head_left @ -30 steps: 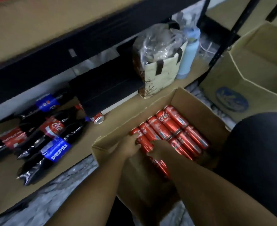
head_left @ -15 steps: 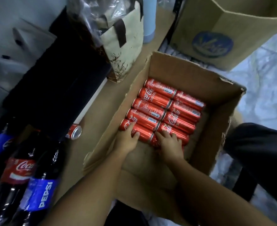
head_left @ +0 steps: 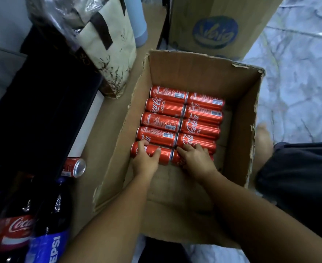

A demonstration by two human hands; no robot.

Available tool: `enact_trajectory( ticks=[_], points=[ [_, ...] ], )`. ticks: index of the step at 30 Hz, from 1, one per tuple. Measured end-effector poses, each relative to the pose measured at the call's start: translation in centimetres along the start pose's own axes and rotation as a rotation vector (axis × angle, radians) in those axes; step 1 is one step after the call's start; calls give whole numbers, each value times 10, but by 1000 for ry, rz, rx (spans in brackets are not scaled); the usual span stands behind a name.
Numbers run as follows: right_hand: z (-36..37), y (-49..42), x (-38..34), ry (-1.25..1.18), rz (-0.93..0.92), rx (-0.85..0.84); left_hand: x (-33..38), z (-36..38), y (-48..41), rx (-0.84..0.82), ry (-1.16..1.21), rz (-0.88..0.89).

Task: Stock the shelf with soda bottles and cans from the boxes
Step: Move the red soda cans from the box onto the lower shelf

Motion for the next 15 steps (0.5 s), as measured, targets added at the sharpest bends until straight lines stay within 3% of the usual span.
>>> enact_trajectory(
  ticks=[10,15],
  points=[
    [2,-6,1,3,-12,-23,-14,7,-9,-7,401,12],
    [0,-9,7,-38,-26,-36,-24,9,-6,2,571,-76]
  ],
)
Point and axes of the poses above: each hand's wrist, its own y-axis away from the middle knuckle, its own z-axis out of the palm, x = y × z, the point moved 10 cm from there along -y, towards the middle knuckle, and after that the axes turned 4 degrees about -x, right-handed, at the moved point
